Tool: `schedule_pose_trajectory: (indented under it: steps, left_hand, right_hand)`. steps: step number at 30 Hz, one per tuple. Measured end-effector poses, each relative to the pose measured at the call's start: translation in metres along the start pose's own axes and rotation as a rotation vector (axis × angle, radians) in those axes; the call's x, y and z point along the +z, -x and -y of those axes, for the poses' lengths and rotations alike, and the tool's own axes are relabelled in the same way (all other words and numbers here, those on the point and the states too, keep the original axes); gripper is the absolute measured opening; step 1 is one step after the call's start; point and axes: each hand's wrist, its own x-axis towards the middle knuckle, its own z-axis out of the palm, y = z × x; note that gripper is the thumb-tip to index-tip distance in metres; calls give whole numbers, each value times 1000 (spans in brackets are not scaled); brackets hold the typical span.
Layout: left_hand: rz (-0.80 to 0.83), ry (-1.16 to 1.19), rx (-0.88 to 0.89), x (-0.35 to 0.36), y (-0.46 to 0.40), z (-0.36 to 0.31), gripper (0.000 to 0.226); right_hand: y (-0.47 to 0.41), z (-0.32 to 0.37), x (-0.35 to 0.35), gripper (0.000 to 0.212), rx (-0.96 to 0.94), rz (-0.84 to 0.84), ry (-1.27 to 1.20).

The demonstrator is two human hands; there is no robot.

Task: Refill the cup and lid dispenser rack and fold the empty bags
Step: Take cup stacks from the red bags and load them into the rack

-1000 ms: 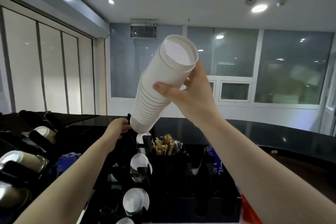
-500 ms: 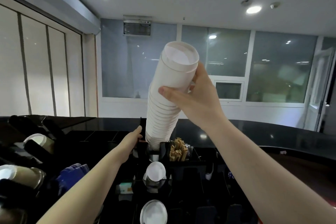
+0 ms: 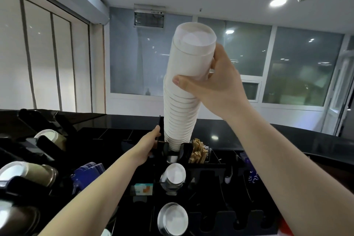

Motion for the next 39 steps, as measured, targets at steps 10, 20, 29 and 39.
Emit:
schedule_pose_trajectory:
  steps: [10,20,29,39]
  left_hand:
    - [-38,-60,-32,4,-2,6,55]
    - [-45,-174,191,0,37,-10,37]
    - [-18,-209,526,11,122,-30,24]
    - [124,-282,523,111,188,-15,33]
  right_hand:
    - [-8,-32,17,80,132,70,-15]
    - [16,-78,28,83,223,105,-28]
    - [37,-86,22,83,251,137,-4]
    - [139,-115,-88,50,322,276,50]
